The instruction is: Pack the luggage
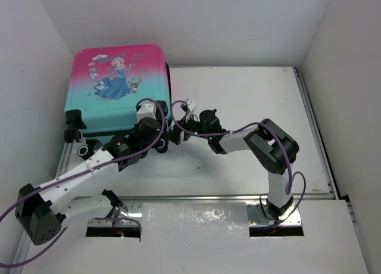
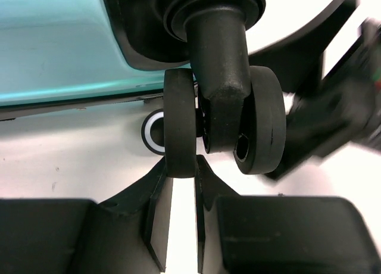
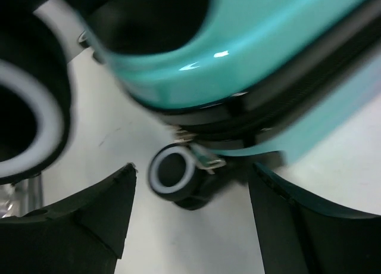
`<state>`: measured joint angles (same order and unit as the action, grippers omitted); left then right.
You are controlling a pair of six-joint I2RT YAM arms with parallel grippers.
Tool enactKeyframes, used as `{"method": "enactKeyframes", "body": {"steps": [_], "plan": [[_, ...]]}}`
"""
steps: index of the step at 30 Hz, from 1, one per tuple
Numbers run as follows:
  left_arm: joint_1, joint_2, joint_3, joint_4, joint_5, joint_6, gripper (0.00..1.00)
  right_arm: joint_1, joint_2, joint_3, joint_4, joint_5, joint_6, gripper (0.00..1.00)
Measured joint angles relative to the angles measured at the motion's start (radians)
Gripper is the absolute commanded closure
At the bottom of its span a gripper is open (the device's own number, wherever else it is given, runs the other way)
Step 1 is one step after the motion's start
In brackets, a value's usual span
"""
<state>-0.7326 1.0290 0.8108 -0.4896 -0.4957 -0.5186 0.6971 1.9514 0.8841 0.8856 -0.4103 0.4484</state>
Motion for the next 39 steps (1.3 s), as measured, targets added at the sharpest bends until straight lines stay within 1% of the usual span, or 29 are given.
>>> {"method": "enactKeyframes", "body": {"steps": [2,5,6,10,12,15,16,18,19,21,24,25,27,28,34,36,39], "plan": [[0.000,-0.001,-0.002,0.003,0.005,0.011,1.00,0.036,-0.002,-0.010,0.004,0.011,-0.002,0.30],[0.000,-0.001,-0.006,0.017,0.014,0.024,1.00,0.066,-0.002,-0.013,0.003,0.035,-0.008,0.37],[0.000,-0.001,-0.007,0.021,0.018,0.025,1.00,0.070,-0.002,-0.011,0.004,0.045,-0.009,0.40],[0.000,-0.001,-0.010,0.040,0.039,0.029,1.00,0.071,0.003,0.003,0.005,0.106,-0.011,0.48],[0.001,-0.001,-0.011,0.045,0.048,0.031,1.00,0.071,0.005,0.009,0.001,0.130,-0.009,0.49],[0.001,-0.001,-0.011,0.047,0.061,0.032,1.00,0.071,0.010,0.020,-0.019,0.174,-0.009,0.60],[0.001,-0.001,-0.011,0.048,0.065,0.032,1.00,0.070,0.013,0.026,-0.029,0.184,-0.009,0.68],[0.001,-0.002,-0.014,0.053,0.068,0.032,1.00,0.071,0.025,0.040,-0.049,0.207,-0.006,0.72],[0.001,-0.003,-0.018,0.058,0.070,0.032,1.00,0.072,0.032,0.046,-0.053,0.217,-0.004,0.77],[0.001,-0.007,-0.030,0.071,0.072,0.032,1.00,0.073,0.039,0.048,-0.058,0.220,0.000,0.80],[0.001,-0.012,-0.041,0.090,0.074,0.032,1.00,0.077,0.042,0.048,-0.055,0.219,0.024,0.80],[0.001,-0.012,-0.041,0.091,0.074,0.032,1.00,0.078,0.044,0.048,-0.051,0.219,0.031,0.85],[0.001,-0.012,-0.041,0.094,0.074,0.032,1.00,0.083,0.046,0.048,-0.043,0.210,0.050,0.97],[0.001,-0.012,-0.041,0.096,0.075,0.032,1.00,0.089,0.046,0.048,-0.033,0.200,0.056,1.00],[0.001,-0.022,-0.041,0.093,0.069,0.032,1.00,0.117,0.045,0.045,0.005,0.214,0.077,1.00],[0.001,-0.029,-0.041,0.090,0.066,0.032,1.00,0.122,0.037,0.035,0.000,0.255,0.081,1.00],[0.001,-0.044,-0.041,0.098,0.068,0.033,1.00,0.135,0.010,0.028,-0.063,0.362,0.079,1.00]]}}
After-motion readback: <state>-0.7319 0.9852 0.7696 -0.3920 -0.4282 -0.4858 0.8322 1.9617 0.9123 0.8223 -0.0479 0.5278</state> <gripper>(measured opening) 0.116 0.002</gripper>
